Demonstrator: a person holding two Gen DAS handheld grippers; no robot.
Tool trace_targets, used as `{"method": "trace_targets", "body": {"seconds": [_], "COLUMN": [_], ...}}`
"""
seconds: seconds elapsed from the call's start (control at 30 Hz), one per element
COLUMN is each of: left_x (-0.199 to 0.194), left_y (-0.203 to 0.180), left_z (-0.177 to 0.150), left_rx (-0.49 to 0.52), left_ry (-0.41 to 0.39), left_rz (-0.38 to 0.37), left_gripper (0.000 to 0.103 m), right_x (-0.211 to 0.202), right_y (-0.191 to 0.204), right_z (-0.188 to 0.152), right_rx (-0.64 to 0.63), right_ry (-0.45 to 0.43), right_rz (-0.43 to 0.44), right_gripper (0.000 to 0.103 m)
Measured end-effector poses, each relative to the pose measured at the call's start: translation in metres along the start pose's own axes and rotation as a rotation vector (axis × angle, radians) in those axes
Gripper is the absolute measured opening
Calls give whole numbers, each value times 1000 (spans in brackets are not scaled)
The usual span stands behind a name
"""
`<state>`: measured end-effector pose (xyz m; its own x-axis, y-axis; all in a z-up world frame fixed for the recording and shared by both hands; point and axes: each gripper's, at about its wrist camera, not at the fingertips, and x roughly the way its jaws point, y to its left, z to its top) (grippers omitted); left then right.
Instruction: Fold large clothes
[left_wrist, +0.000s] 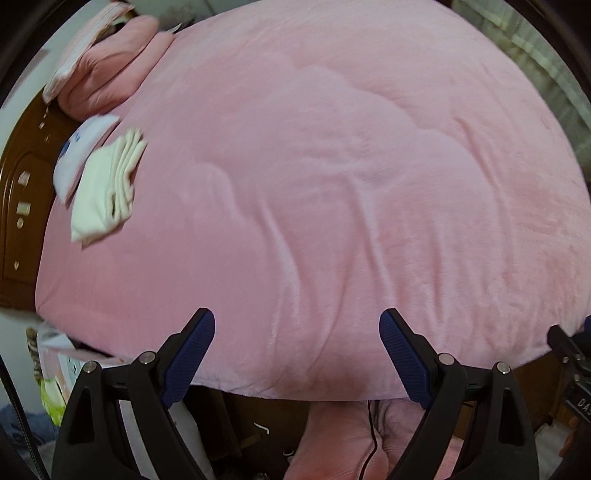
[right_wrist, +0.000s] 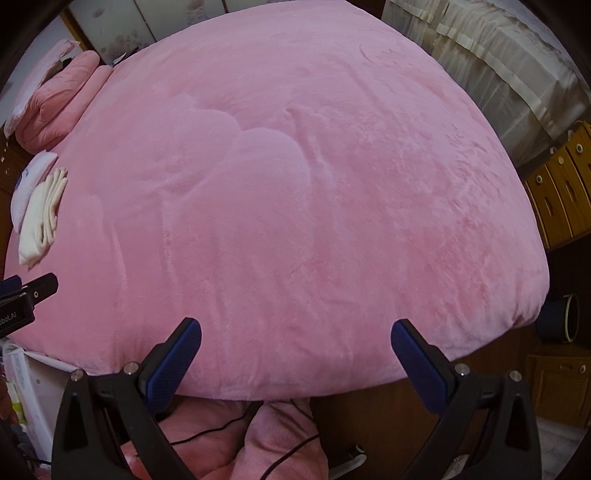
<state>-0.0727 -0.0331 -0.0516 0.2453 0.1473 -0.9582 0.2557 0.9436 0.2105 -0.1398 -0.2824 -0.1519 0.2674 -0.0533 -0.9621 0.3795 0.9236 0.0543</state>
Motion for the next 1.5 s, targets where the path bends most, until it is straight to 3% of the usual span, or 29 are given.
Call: {"method": "trace_targets", "body": {"seconds": [0.2,0.37,0.77,0.9,0.97,1.5], "left_x": [-27,-48,-66,-74,-76,-83], "left_y": [2,9,22,29,31,25], "left_z": [7,1,-20,-26,-29,-36], "left_rx": [18,-29,-57,-87,-103,-98], "left_ry": [-29,-94,-166,-190,-190,-213], "left_rz": [-39,-63,-92,-124,-127,-139], "left_gripper": [90,93,96,97,102,102], "right_x": [-30,-49,-59,-64,-67,-90], "right_y": [19,39,66,66,65,64], "right_z": [4,9,2,0,-1,8], "right_rx": [-6,-26,-82,-82,-78,-121], "right_ry": [-8,-36,-75,-103,-113,-220], "right_rz": [13,33,25,36,41,83], "right_gripper": [103,103,103,103,103,103]}}
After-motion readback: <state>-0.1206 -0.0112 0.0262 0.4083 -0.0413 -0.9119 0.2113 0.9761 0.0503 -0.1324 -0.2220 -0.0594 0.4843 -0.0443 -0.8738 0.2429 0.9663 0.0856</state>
